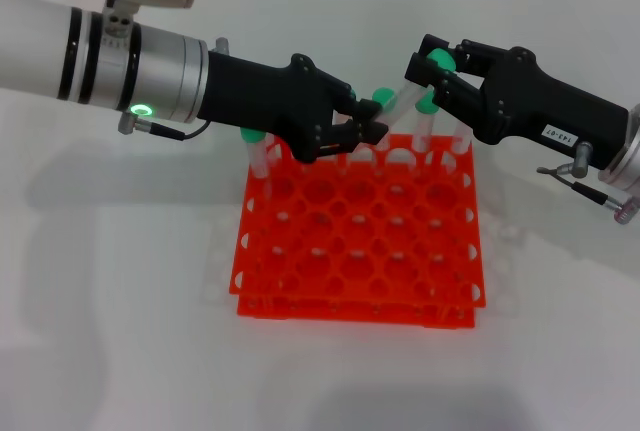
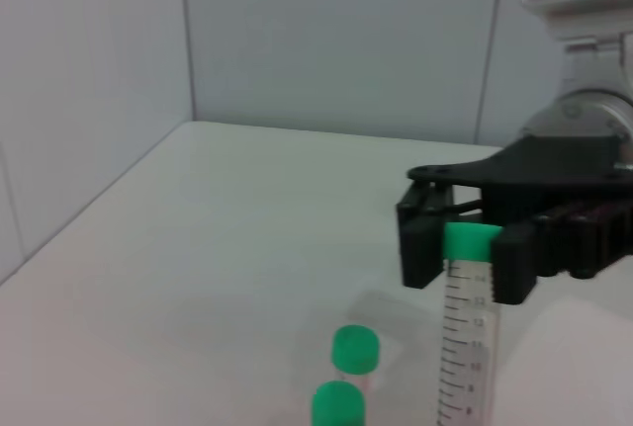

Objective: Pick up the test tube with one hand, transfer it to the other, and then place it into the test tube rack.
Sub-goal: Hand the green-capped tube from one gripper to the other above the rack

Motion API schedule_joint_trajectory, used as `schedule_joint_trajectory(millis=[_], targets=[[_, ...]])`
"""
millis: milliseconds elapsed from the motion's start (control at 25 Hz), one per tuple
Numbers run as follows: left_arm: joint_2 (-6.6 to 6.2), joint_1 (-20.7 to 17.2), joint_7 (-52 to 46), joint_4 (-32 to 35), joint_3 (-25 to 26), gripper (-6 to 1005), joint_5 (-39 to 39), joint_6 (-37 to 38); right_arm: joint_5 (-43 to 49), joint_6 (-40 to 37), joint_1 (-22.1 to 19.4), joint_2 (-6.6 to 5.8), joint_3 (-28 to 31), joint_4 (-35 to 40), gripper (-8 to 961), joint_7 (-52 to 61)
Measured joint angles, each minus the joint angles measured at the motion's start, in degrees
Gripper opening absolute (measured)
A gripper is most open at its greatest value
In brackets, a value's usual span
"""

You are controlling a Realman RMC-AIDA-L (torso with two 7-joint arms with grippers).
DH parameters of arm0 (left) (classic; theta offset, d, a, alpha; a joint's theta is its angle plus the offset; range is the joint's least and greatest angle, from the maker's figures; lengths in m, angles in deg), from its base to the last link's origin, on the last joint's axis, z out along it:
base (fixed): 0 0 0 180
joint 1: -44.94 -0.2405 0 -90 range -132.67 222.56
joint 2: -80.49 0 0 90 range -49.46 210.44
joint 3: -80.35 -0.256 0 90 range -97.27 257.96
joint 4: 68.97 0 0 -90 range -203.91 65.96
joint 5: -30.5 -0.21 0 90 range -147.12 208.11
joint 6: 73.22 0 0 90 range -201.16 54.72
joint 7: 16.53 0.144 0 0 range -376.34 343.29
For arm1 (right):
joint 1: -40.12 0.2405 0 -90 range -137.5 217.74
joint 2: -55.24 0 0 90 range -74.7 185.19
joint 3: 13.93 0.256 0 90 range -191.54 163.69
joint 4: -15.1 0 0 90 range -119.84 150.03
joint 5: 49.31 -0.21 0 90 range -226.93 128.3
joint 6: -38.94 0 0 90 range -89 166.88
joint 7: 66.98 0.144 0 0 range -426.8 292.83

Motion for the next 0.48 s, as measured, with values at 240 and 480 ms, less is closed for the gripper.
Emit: schedule_joint_trajectory(millis=[240,480], targets=[[0.01,0.0,-5.3,1.2,-0.3,308,-0.5,-1.0,0.2,0.1,0.0,0.0,-0.1,0.0,258,0.0],[0.04,-0.2,-8.3,3.1,-0.8,427,-0.6,0.1,0.2,-0.2,-0.4,0.0,0.4,0.1,258,-0.1]])
